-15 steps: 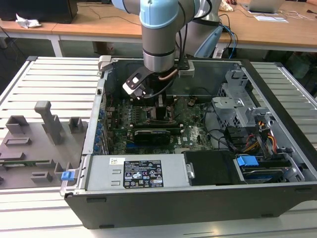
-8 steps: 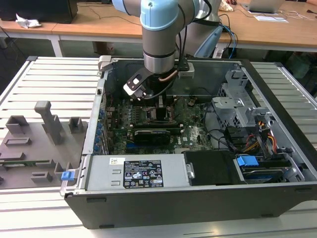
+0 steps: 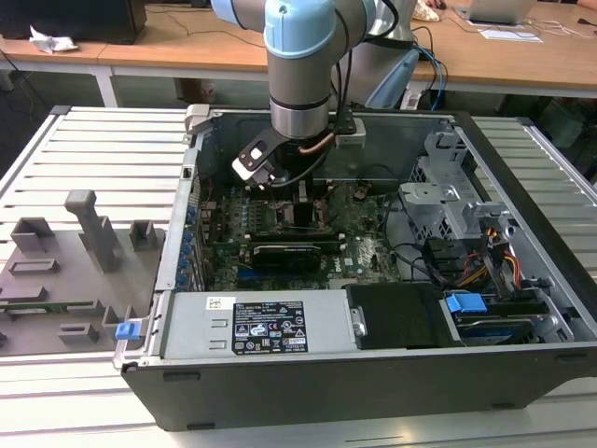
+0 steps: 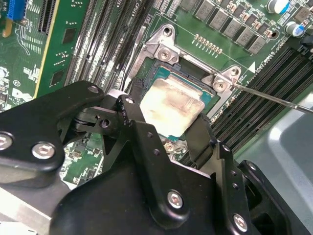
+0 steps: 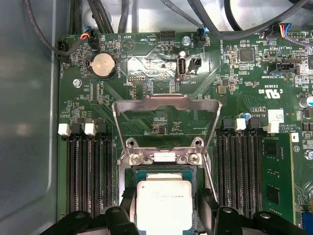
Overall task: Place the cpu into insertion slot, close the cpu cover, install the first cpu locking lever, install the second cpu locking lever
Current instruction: 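Place the cpu into insertion slot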
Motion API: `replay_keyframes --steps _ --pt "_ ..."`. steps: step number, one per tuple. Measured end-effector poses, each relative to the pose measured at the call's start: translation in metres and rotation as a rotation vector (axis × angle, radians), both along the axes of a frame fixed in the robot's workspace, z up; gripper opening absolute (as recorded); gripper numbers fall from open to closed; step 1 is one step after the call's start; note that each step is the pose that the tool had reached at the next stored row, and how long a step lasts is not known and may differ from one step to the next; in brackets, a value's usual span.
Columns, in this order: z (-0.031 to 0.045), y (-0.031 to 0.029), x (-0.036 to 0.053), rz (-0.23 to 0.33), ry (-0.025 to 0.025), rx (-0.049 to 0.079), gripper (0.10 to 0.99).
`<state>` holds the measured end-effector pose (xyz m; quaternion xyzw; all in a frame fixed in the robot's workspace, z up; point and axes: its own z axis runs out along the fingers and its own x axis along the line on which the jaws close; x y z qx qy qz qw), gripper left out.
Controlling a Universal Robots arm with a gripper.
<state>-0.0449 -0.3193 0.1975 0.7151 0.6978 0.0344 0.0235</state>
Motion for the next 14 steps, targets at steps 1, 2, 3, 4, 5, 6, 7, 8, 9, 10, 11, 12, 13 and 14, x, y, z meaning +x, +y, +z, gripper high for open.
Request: replay_keyframes --steps 1,2,3,4,5,6,7,8,9,10,11,12,13,14 --pt "0.0000 0.0000 0.0000 0.000 0.0000 0.000 0.616" --pt "0.0000 0.0000 0.0000 0.000 0.0000 0.000 0.616" --pt "-0.0001 0.0000 0.0000 0.000 -0.0001 0.000 0.616" --pt "-0.0001 -0.0001 0.0000 0.000 -0.0001 0.000 0.616" --pt "0.0000 -0.0001 0.0000 0.000 0.0000 0.000 0.616" --pt "0.0006 -0.0001 0.0000 0.000 0.0000 0.000 0.616" --pt "0.0013 -0.0002 0.0000 0.000 0.0000 0.000 0.616" --pt "0.0025 -0.0001 0.0000 0.000 0.0000 0.000 0.616" --pt "0.0032 -0.0001 0.0000 0.000 0.0000 0.000 0.616" --pt "0.0048 -0.0001 0.0000 0.000 0.0000 0.000 0.616" --pt "0.0060 -0.0001 0.0000 0.000 0.0000 0.000 0.616" --pt "0.0069 -0.0001 0.0000 0.000 0.0000 0.000 0.616" --pt "0.0085 -0.0001 0.0000 0.000 0.0000 0.000 0.616" --pt "0.0094 -0.0001 0.0000 0.000 0.0000 0.000 0.616"
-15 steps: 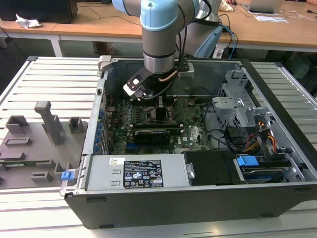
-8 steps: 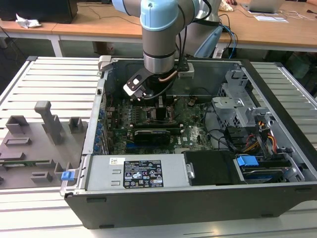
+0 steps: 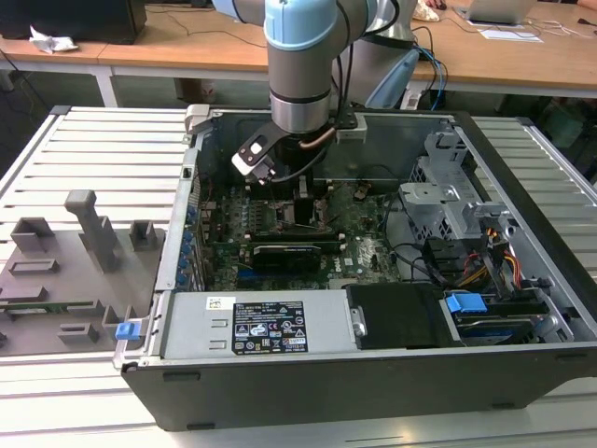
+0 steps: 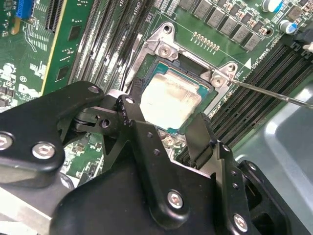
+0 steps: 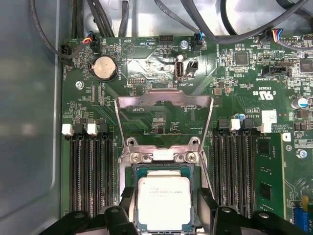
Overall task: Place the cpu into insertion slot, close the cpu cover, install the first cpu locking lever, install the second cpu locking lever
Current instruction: 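Place the cpu into insertion slot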
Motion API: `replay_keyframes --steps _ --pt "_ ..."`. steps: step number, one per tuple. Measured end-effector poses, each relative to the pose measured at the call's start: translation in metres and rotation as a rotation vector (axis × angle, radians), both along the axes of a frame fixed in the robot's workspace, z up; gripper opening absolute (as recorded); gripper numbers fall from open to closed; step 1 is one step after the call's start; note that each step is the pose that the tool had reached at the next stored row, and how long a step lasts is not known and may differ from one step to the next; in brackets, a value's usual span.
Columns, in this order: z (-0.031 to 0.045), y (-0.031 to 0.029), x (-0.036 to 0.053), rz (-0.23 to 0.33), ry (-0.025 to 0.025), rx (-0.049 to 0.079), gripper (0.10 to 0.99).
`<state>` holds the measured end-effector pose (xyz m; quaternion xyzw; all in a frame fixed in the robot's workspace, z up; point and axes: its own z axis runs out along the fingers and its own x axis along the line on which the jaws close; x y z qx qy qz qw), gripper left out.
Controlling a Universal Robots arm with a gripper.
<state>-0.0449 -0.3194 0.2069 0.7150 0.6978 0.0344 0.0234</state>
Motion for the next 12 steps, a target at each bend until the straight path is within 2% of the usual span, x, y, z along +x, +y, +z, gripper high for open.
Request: replay_keyframes --steps 3,7,8,9,10,11,12 --pt "0.0029 0.0000 0.0002 0.000 0.0025 0.000 0.604" --pt "0.0052 0.0000 0.0006 0.000 0.0072 0.000 0.353" --pt "0.0056 0.0000 0.0007 0.000 0.0078 0.000 0.353" --pt "0.0062 0.0000 0.0009 0.000 0.0088 0.000 0.294" --pt "0.0067 0.0000 0.0010 0.000 0.0096 -0.001 0.294" --pt "0.0075 0.0000 0.0010 0.000 0.0104 -0.002 0.173" --pt "0.0083 0.0000 0.0010 0.000 0.0109 -0.002 0.110"
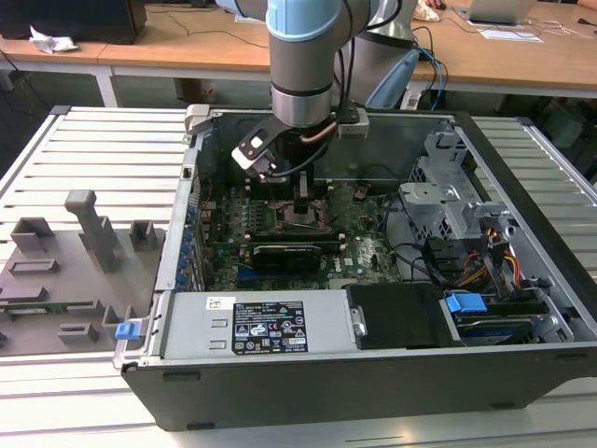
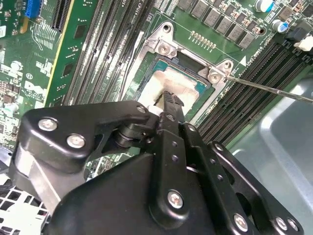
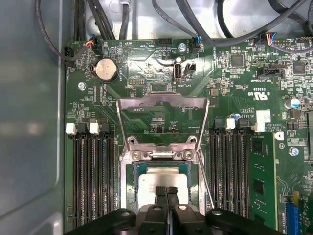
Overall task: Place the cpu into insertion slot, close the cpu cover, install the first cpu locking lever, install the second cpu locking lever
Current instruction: 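Place the cpu into insertion slot, then close the cpu cover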
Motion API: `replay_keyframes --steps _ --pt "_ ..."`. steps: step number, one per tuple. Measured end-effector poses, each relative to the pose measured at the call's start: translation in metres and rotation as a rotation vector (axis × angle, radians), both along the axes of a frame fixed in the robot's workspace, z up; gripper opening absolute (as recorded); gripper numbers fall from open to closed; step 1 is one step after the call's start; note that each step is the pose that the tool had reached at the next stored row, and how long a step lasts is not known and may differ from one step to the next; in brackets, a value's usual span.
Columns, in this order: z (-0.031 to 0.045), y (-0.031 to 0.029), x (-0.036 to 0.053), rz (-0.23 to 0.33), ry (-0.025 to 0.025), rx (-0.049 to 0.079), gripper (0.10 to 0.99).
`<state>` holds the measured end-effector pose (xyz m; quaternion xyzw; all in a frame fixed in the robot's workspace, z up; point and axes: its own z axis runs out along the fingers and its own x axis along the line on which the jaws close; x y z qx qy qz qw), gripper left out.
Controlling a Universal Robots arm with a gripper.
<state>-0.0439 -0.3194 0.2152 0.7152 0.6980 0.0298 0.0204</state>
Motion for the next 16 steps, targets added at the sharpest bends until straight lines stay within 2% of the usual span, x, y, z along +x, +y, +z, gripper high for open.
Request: replay_keyframes --steps 11,16 --pt "0.0048 0.0000 0.0001 0.000 -0.0001 0.000 0.106" --pt "0.0102 0.0000 0.0000 0.000 0.0001 -0.001 0.106"
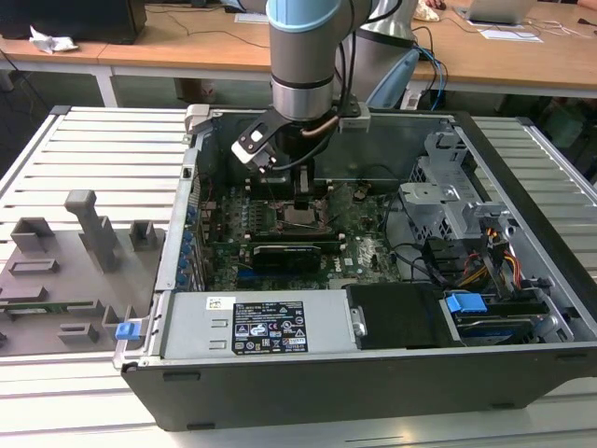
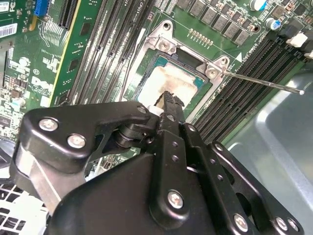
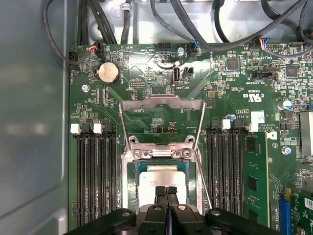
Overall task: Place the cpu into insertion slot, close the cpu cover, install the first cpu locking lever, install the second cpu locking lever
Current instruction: 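Close the cpu cover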
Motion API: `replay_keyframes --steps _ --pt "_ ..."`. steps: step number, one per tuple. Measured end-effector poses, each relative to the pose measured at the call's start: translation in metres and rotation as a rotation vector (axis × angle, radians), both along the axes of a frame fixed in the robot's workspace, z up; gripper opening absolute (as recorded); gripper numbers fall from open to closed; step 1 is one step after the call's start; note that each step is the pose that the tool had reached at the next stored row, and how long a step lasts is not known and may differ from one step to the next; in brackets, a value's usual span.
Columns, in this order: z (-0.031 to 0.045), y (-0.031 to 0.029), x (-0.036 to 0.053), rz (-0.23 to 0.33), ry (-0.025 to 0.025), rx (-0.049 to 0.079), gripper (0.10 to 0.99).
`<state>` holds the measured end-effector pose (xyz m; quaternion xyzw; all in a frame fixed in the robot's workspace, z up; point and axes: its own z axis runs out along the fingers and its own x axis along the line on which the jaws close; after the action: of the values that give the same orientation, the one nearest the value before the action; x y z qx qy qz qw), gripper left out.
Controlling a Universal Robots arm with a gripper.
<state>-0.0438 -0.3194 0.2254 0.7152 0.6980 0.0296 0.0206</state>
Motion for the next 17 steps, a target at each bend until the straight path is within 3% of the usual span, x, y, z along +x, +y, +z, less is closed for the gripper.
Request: replay_keyframes --steps 7,11,17 --pt "0.0028 0.0000 0.0000 0.000 0.0026 -0.001 0.106" --pt "0.0167 0.0004 0.0000 0.000 0.0024 -0.001 0.106" --pt "0.0217 0.0004 0.0000 0.000 0.0024 -0.001 0.106"
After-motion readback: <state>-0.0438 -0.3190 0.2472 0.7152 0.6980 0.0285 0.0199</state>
